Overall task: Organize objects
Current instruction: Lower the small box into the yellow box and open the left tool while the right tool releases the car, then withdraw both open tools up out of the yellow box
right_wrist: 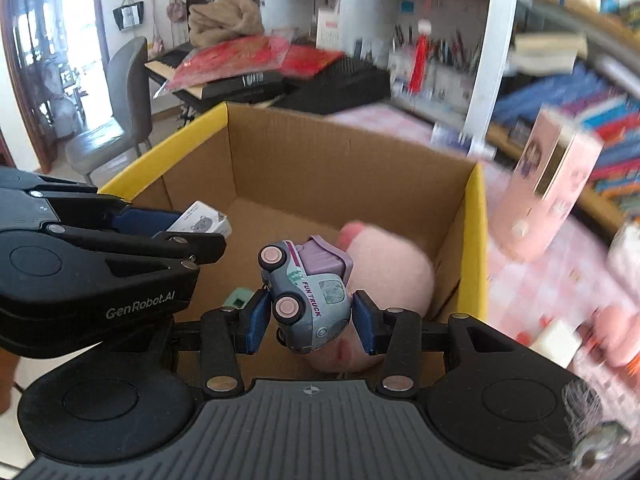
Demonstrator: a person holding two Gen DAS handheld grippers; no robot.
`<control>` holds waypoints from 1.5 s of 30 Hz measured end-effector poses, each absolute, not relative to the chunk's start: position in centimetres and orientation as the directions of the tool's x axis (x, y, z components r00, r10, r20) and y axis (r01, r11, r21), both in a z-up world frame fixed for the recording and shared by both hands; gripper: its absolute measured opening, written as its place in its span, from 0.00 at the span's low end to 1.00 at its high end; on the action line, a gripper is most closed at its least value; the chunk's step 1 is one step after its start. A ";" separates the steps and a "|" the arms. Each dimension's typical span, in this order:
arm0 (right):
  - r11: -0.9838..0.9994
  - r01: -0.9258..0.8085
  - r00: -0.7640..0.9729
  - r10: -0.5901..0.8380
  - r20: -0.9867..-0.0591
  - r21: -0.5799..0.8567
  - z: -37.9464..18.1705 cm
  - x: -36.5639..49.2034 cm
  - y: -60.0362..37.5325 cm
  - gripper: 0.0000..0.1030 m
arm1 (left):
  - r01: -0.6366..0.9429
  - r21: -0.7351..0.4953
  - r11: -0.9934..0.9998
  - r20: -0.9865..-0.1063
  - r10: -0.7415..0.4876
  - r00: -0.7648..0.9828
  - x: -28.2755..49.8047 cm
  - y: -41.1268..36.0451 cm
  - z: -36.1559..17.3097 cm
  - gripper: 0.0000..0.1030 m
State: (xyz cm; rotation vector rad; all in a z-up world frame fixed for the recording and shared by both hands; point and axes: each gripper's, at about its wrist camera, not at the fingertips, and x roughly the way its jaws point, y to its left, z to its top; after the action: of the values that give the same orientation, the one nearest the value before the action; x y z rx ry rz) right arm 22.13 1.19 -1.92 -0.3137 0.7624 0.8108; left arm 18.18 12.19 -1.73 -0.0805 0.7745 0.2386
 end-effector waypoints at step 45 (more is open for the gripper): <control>0.893 -0.444 0.750 0.324 -0.576 -0.076 1.0 10.1 -6.4 0.62 | -0.247 -0.045 0.968 -0.540 0.184 0.821 4.1 10.0 1.7 0.84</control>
State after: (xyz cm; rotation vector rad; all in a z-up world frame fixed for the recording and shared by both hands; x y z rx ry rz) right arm 10.14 -6.40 1.02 -0.2144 0.5873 0.4228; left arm 4.14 10.00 1.68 -0.1150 0.5624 0.2296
